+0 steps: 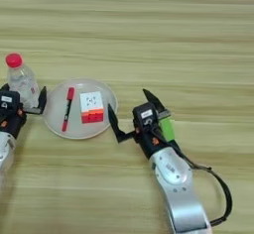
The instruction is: Move the objects on the table
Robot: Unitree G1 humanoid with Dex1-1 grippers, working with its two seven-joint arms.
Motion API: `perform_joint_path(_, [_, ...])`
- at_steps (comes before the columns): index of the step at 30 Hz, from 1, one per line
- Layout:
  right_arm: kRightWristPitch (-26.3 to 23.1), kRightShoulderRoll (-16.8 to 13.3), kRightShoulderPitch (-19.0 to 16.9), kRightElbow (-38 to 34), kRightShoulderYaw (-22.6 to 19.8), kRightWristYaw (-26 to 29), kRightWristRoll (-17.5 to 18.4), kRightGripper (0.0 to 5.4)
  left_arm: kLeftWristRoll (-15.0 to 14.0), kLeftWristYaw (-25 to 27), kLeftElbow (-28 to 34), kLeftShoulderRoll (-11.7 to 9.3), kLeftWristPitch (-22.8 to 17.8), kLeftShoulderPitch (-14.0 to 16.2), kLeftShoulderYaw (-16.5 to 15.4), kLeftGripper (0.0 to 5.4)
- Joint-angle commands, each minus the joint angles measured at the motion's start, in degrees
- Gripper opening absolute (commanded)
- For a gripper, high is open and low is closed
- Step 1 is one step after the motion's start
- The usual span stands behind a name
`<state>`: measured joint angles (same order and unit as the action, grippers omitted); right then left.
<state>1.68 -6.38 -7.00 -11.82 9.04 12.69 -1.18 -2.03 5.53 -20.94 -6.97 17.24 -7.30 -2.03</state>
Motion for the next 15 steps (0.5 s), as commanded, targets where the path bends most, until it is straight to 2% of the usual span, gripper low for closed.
perform_joint_path(1, [-1.36, 1.1, 2.17, 1.97, 0.64, -0.89, -0.47, 5.37, 0.62, 0.02, 0.55, -0.26, -0.18, 0.97, -0.15, 5.4])
perform_joint_path(15, [-2.76, 2.81, 5.44, 4.87, 1.89, -0.85, 0.13, 5.37, 0.87, -0.23, 3.94, 0.59, -0.95, 4.85, 0.62, 5.4])
